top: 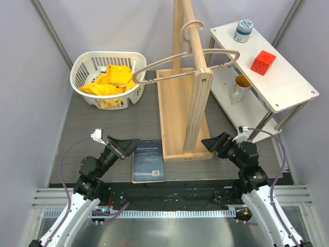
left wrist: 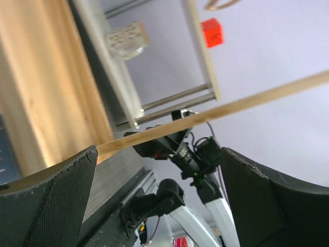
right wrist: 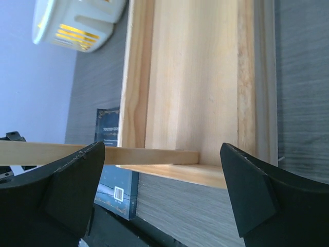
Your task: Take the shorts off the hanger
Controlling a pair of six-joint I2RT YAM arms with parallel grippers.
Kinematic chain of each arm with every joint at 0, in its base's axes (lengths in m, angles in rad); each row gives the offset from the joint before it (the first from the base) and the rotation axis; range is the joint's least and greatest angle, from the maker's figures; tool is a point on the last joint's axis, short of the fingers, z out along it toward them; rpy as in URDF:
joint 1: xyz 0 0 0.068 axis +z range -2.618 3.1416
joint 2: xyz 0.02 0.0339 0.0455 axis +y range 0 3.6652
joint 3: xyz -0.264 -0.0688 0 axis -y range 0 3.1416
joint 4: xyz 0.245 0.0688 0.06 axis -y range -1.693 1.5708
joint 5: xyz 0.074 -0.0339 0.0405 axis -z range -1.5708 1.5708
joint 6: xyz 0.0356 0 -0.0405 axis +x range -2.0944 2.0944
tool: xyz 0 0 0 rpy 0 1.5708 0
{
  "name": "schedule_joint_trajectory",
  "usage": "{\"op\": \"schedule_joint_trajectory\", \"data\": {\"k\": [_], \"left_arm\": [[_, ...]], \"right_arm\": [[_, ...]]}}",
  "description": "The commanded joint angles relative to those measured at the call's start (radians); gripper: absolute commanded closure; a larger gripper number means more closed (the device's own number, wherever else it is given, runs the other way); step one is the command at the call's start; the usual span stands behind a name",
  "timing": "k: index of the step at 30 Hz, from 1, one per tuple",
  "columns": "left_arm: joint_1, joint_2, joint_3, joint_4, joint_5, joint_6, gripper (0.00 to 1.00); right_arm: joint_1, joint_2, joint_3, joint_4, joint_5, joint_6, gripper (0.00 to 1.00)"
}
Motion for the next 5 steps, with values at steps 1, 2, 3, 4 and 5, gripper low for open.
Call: {"op": "schedule_joint_trajectory", "data": {"k": [1, 2, 3, 4, 5], "left_arm": [[0.005, -0.130, -0.041, 0.026, 0.067, 0.016, 0.00], [0.003, -0.206, -0.053, 0.018, 0.070, 0.012, 0.00], [0.005, -0.204, -0.087, 0.042, 0.079, 0.002, 0.00], [0.003, -0.182, -0.099, 0.135, 0.116, -0.031, 0.00], [0.003, -0.164, -0.105, 0.192, 0.130, -0.062, 0.00]], "right_arm": [[-0.003, -0.142, -0.037, 0.057, 0.047, 0.060, 0.00], [-0.002, -0.169, -0.048, 0.054, 0.048, 0.071, 0.00], [0.000, -0.209, -0.069, 0.056, 0.053, 0.083, 0.00], [-0.003, -0.231, -0.077, 0.053, 0.053, 0.127, 0.00], [-0.002, -0.252, -0.079, 0.039, 0.041, 0.152, 0.00]]}}
